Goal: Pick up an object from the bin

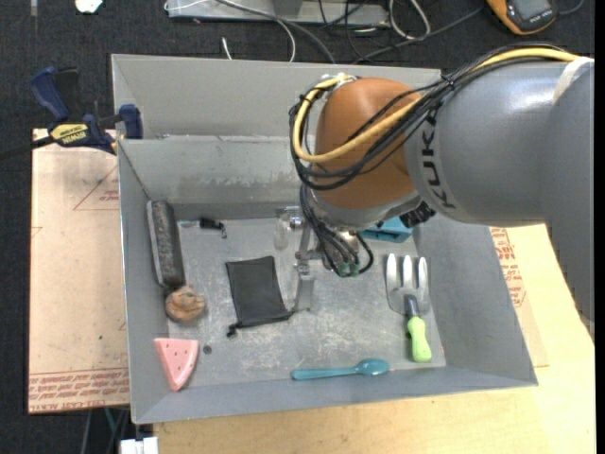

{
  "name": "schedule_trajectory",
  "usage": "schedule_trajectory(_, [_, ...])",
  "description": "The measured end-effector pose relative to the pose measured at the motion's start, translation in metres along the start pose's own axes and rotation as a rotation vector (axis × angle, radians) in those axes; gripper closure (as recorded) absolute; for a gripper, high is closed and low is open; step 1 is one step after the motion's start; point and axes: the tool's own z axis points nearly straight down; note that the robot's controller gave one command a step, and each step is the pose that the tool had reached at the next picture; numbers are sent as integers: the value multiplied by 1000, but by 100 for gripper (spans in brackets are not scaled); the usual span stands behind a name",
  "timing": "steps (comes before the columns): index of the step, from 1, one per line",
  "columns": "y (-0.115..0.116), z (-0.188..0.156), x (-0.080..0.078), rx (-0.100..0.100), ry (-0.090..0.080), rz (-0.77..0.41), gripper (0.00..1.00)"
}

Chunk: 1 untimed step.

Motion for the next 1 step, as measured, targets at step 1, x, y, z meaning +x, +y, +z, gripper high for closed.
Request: schedule_trajectory(1, [0, -4, -2, -1, -7, 2, 0])
